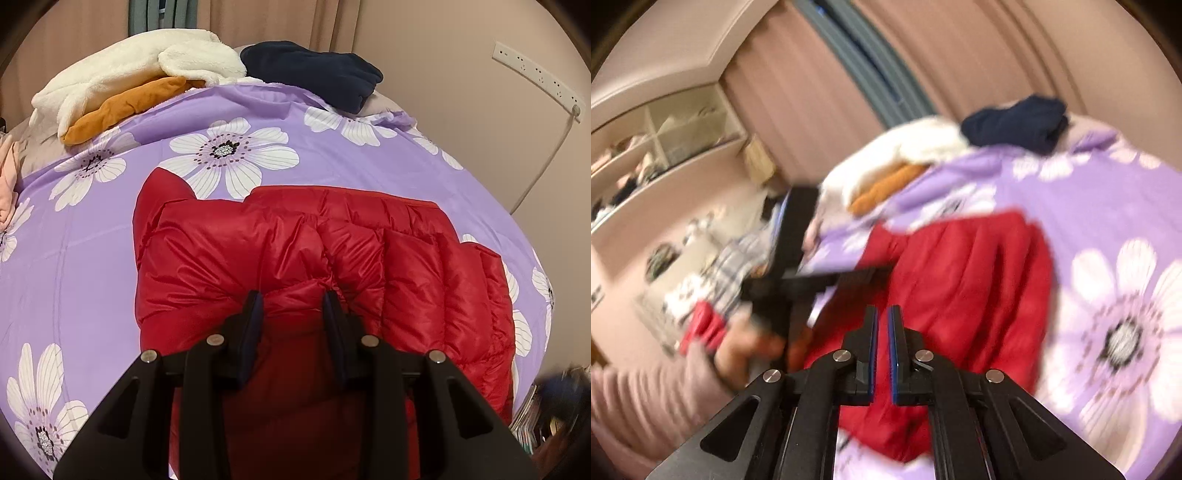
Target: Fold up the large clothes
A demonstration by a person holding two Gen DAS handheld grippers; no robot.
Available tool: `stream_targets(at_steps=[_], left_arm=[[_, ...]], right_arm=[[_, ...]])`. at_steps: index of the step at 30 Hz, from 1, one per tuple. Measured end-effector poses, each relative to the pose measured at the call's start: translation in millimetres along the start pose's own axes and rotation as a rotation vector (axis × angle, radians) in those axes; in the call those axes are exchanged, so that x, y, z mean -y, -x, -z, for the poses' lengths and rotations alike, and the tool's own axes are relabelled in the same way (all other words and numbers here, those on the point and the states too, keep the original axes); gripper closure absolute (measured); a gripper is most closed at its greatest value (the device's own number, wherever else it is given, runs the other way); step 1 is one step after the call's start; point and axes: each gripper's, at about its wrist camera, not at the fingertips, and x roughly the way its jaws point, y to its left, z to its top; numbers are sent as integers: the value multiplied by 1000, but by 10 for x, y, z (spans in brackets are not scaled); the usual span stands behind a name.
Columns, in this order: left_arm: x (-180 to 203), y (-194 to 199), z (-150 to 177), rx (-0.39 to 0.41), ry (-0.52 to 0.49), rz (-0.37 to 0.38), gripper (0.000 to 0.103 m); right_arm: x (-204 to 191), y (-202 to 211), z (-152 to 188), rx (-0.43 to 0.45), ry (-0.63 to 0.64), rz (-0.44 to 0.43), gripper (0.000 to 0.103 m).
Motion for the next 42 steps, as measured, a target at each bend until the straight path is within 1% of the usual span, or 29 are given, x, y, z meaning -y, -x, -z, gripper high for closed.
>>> stream_targets(at_steps=[2, 3, 5, 7, 8, 10, 13, 16, 19, 20, 22, 23, 24, 25, 27, 31, 34, 37, 39, 42], left_arm=[[9, 0, 1, 2, -4, -5, 70], [9, -2, 3, 3, -4, -6, 70], [7, -7, 6, 3, -3, -5, 70], [11, -6, 15, 3, -2, -4, 70], [12, -14, 14, 2, -1, -4, 70], [12, -29, 14, 1, -2, -7, 70], [-4, -40, 14, -2, 0, -5, 69], [-58, 90, 24, -1, 36, 5, 69], [-149, 362, 91, 30, 99, 70, 69], [-200, 517, 169, 49, 119, 101, 69], [-246, 685, 298, 62, 137, 138, 69], [-285, 793, 423, 62, 145, 160, 69], [-298, 839, 484, 61, 149, 164, 69], [-327, 913, 611, 56, 156, 180, 69], [-341, 970, 773, 38, 161, 198, 69], [-342, 961, 960, 24, 153, 209, 69], [-325, 794, 1038, -7, 159, 211, 70], [-273, 669, 1054, -21, 138, 203, 70], [-269, 652, 1062, -21, 131, 201, 69], [-289, 710, 1056, -25, 148, 213, 69]], right_arm=[[77, -139, -116, 8, -24, 30, 99], [123, -258, -149, -7, -43, 40, 99], [214, -409, -161, -45, -65, 77, 99], [260, -632, -106, -115, -90, 128, 99], [361, -736, -58, -152, -132, 133, 99], [395, -842, 24, -174, -179, 119, 100], [479, -814, 79, -164, -230, 93, 101], [490, -726, 89, -157, -268, 66, 101], [421, -651, 110, -154, -256, 69, 101], [407, -623, 107, -150, -252, 65, 101], [428, -708, 85, -153, -252, 66, 101], [424, -711, 83, -154, -249, 70, 101], [413, -719, 73, -156, -244, 75, 101], [403, -714, 75, -158, -237, 80, 101], [394, -734, 72, -162, -225, 95, 101], [353, -743, 74, -169, -198, 121, 101], [359, -779, 83, -174, -188, 132, 101], [362, -820, 96, -181, -165, 148, 101], [372, -831, 90, -186, -163, 154, 101], [354, -784, 51, -193, -179, 152, 101]])
